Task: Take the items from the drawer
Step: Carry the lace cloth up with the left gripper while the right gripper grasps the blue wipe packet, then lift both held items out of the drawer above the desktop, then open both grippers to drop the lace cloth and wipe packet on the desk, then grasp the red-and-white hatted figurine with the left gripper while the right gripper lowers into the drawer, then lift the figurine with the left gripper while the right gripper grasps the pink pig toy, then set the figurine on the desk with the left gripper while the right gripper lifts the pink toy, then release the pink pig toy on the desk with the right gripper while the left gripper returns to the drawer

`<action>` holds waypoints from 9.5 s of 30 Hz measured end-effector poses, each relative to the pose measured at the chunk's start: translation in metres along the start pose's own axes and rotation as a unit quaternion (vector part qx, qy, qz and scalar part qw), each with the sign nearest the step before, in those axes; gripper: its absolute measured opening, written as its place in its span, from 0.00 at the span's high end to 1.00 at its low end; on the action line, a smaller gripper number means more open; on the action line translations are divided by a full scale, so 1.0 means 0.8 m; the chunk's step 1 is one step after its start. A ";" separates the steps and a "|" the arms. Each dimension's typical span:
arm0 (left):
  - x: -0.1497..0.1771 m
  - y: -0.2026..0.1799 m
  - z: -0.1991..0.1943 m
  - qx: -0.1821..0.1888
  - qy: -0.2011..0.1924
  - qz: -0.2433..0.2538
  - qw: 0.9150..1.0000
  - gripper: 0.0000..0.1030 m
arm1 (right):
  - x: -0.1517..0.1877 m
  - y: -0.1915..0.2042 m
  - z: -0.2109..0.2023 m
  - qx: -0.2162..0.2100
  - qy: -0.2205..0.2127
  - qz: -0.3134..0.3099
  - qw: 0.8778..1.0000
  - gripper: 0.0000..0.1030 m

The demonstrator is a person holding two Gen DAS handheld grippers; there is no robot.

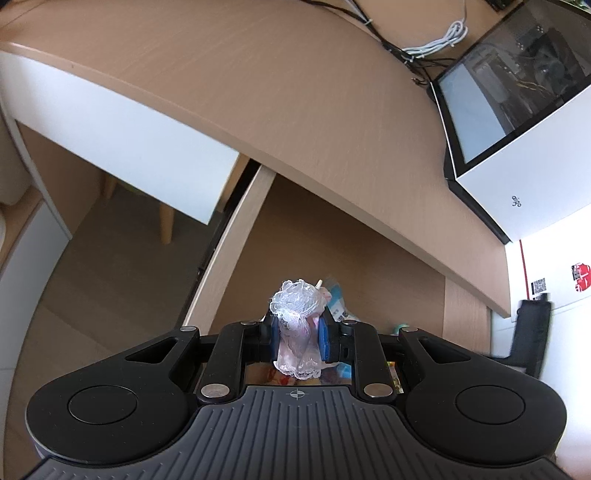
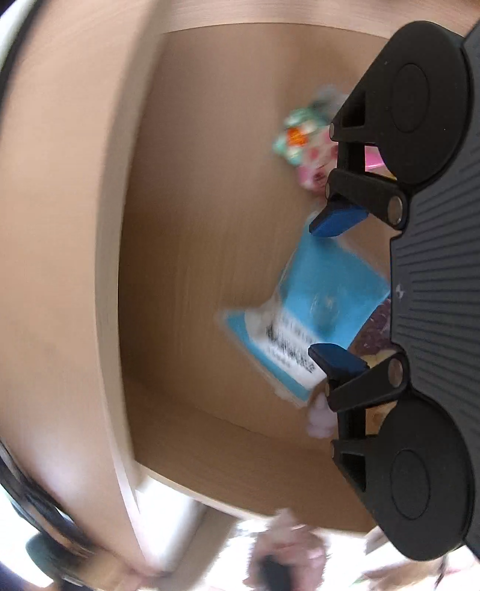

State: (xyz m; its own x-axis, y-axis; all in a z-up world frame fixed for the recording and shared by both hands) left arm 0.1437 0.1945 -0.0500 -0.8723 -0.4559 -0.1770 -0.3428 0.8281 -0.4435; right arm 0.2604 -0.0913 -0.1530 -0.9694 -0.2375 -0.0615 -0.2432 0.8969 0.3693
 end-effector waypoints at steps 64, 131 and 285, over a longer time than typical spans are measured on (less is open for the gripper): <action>-0.163 -0.221 0.102 0.023 -0.101 0.264 0.959 0.64 | -0.059 -0.011 -0.216 0.170 -0.260 0.020 0.950 0.44; 0.016 -0.132 0.075 -0.027 0.155 0.411 0.898 0.61 | -0.057 0.038 -0.147 0.128 -0.229 -0.007 0.965 0.14; -0.008 -0.073 0.008 -0.013 -0.003 0.161 0.987 0.69 | -0.138 -0.012 -0.159 0.195 -0.236 -0.001 0.952 0.48</action>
State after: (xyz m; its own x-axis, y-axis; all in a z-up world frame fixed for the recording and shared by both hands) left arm 0.1717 0.1472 -0.0284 -0.9355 -0.1699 -0.3097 -0.0575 0.9383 -0.3411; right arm 0.3741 -0.1210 -0.0318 -0.8529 -0.1288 -0.5059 -0.1502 0.9887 0.0016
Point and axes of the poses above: each gripper's, at about its wrist camera, not at the fingertips, and z roughly the way its jaws point, y to its left, x to its underside, the point moved 4 cm from there along z, roughly the way its jaws point, and after that the axes turned 11 degrees about y, right-handed, at the moved point
